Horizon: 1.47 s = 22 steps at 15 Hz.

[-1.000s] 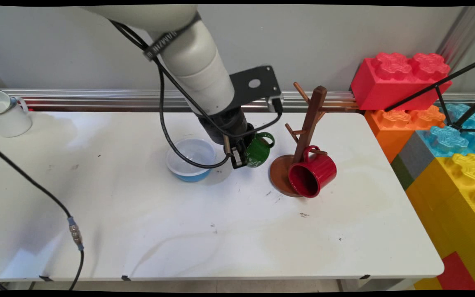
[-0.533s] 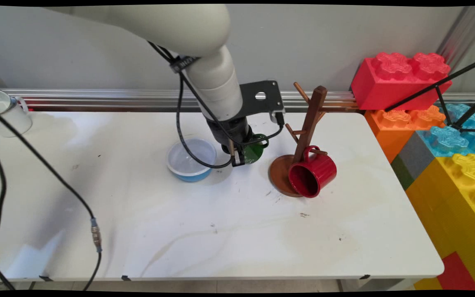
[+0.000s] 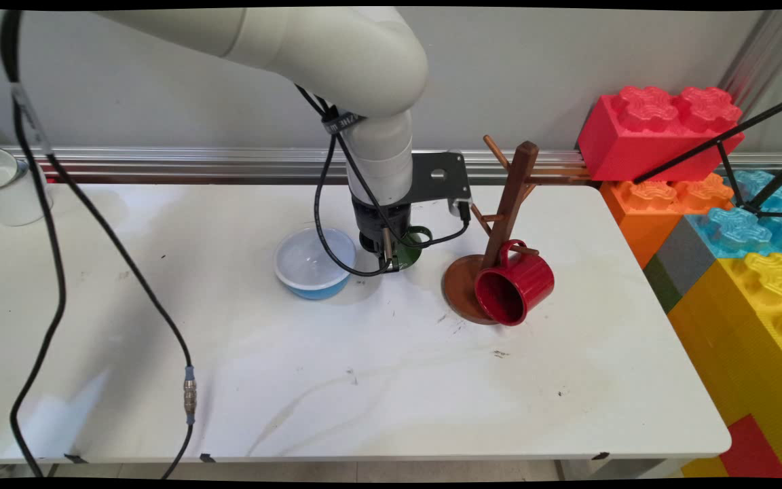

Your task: Place the picked object on the table

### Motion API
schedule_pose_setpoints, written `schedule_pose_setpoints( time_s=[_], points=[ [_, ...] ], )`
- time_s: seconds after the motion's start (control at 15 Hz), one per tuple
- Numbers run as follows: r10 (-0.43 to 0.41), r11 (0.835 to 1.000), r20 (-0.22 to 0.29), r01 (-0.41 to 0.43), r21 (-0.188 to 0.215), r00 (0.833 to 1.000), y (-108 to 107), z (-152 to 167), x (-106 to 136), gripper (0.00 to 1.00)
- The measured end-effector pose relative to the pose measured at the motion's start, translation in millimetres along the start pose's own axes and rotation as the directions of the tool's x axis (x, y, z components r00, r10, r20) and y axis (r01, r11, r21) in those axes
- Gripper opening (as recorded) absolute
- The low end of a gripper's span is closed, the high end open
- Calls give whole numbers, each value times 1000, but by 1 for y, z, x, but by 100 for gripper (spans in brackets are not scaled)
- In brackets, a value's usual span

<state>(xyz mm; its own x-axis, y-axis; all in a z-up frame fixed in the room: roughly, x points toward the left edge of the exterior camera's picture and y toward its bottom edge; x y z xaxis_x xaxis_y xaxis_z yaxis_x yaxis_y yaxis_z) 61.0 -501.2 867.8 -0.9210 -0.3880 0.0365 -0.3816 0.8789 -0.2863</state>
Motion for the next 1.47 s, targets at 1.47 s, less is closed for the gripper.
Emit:
schedule_pose_setpoints(
  time_s=[1.47],
  points=[
    [67,995,66,-62,-74,996,9,49,19,0]
  ],
)
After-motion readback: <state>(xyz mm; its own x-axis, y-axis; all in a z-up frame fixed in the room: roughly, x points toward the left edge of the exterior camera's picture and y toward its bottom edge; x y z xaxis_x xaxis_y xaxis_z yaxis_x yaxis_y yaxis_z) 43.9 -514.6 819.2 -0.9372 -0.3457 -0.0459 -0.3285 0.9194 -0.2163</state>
